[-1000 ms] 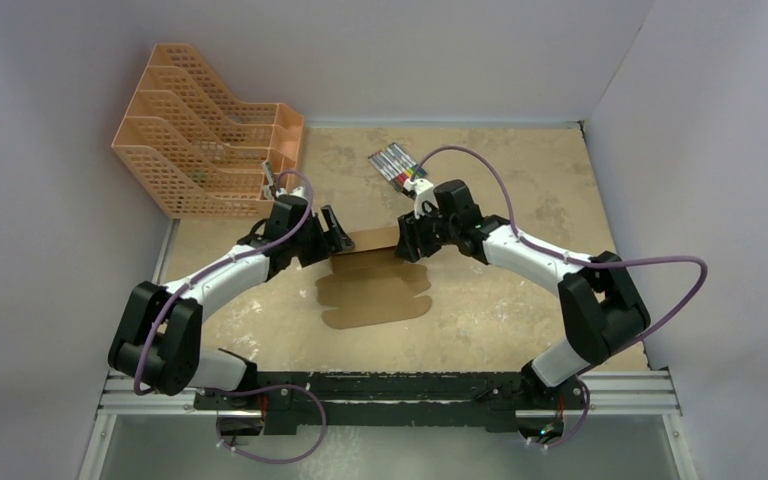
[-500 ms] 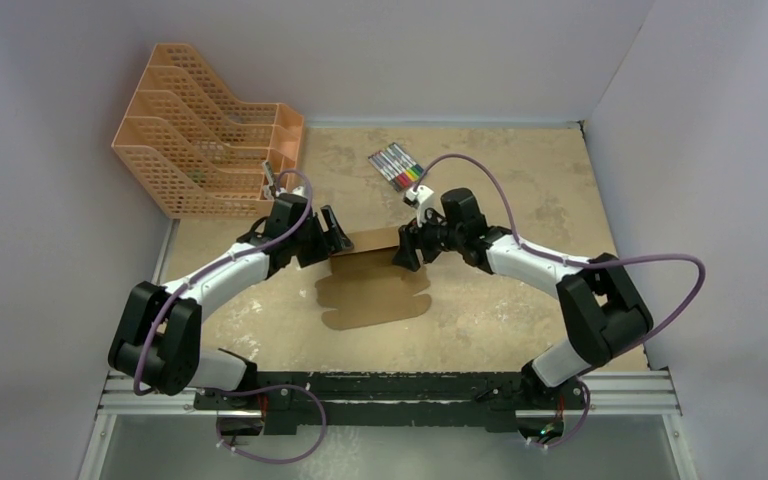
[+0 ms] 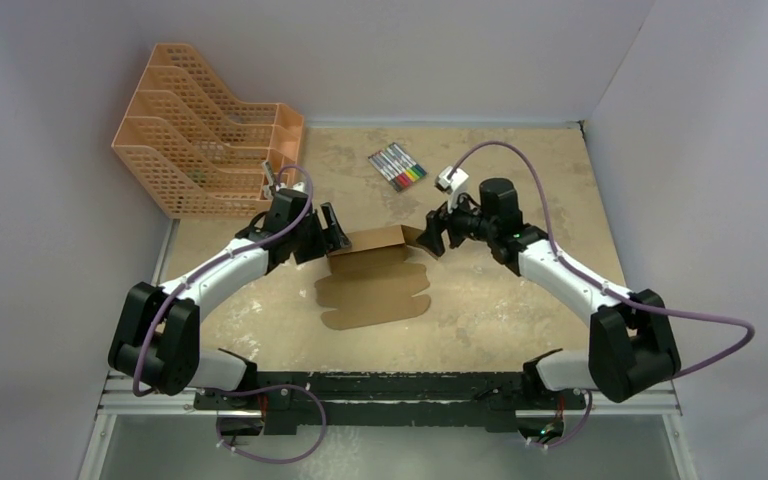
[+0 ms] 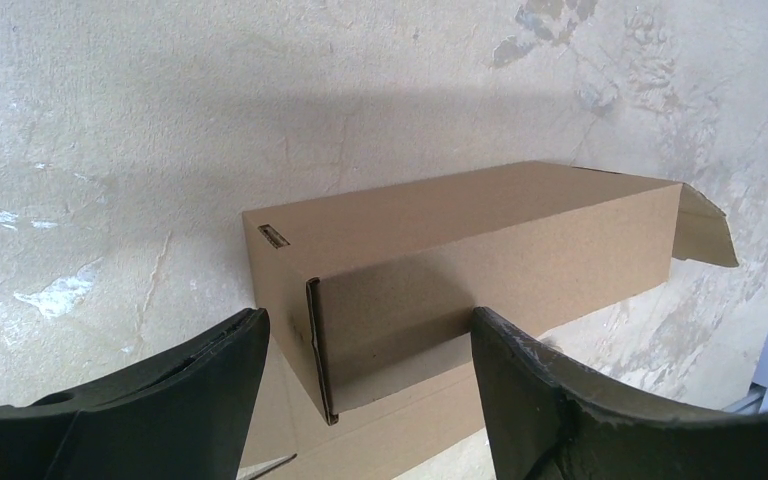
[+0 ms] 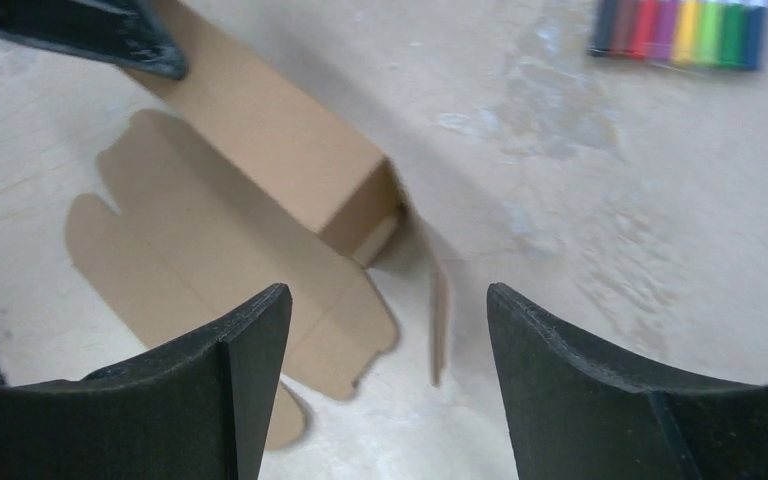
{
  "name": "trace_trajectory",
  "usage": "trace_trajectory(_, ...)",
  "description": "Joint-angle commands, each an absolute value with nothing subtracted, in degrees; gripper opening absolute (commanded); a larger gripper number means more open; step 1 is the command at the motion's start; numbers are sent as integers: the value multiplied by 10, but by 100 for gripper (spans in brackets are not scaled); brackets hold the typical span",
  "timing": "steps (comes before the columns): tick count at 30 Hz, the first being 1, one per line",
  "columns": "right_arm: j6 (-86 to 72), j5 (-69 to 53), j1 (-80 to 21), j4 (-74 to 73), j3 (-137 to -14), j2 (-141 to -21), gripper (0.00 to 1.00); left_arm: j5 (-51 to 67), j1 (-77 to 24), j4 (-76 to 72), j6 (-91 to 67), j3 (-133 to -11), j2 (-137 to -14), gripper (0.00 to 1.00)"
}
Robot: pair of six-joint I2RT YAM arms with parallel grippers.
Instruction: Fold the paper box
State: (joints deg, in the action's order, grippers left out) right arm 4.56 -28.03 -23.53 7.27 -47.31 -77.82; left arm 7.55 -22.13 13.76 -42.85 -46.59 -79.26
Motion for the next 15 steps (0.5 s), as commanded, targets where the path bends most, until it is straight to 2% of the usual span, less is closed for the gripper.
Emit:
trace_trajectory(1, 76, -258, -182, 55, -470, -759, 73, 74, -216, 138, -413, -494, -791, 74)
trace_trajectory(9, 129, -209, -140, 34, -508, -805, 59, 83, -216, 142, -409, -497, -796, 73)
trace_trajectory(15, 149, -237, -152, 75, -493, -855, 58, 91, -216, 135, -418, -496, -798, 73)
